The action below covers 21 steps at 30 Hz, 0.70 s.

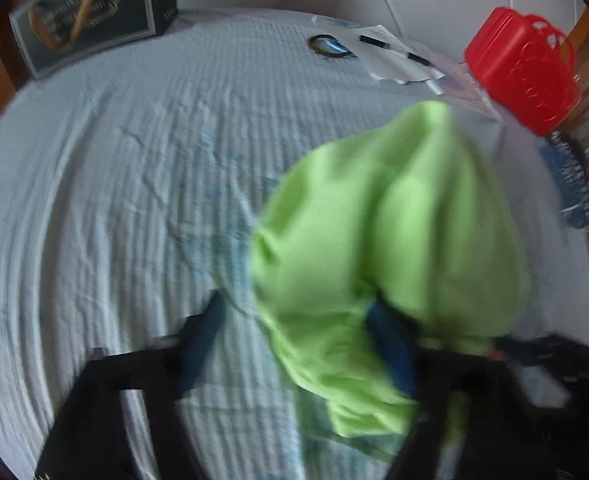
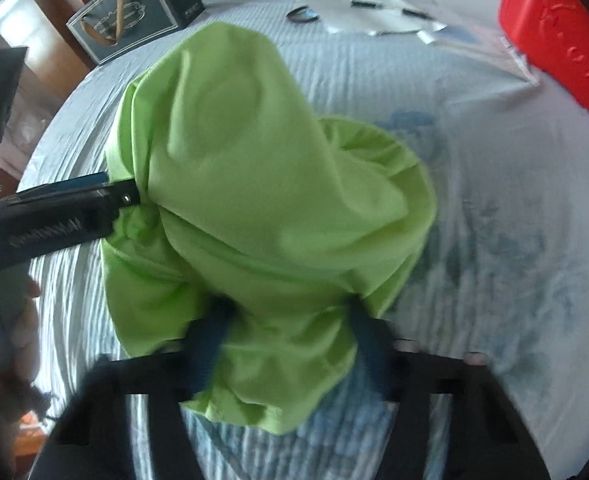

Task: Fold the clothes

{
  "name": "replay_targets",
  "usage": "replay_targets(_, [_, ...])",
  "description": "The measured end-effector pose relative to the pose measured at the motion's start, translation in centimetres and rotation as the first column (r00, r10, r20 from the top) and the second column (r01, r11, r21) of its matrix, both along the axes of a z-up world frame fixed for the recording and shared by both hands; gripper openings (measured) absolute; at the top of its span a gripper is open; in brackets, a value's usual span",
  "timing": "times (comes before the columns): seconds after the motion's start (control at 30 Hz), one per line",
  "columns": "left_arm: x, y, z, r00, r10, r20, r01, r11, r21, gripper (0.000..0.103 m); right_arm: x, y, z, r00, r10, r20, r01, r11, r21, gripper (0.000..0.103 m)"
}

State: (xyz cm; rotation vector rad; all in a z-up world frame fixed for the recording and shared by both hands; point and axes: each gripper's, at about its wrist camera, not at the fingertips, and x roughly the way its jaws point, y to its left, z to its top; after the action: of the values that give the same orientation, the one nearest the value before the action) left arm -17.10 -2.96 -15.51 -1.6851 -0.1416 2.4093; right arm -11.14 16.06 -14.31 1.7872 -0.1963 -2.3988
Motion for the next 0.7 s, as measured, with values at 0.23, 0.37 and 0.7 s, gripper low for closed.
replay_targets(0.23, [1.5, -0.6, 5.7, 0.995, -0.028, -0.095, 0.025, 0.999, -0.034, 0.027, 0.8, 4.3, 6.0, 0.979, -0.084, -0.184, 0.093, 0.995, 0.044, 0.009])
replay_targets(0.37, [2.3, -0.8, 6.6, 0.994, -0.054, -0.092, 0.044, 0.993, -0.109, 0.064, 3.1, 10.2, 8.8, 0.941, -0.224, -0.256, 0.252, 0.964, 0.083, 0.009])
replay_targets(0.7, [3.2, 3.9, 2.5, 0.993, -0.11, -0.041, 0.104, 0.985, -0.134, 0.073, 8.8, 15.7, 6.9, 0.92, -0.348, -0.179, 0.36, 0.932, 0.037, 0.036])
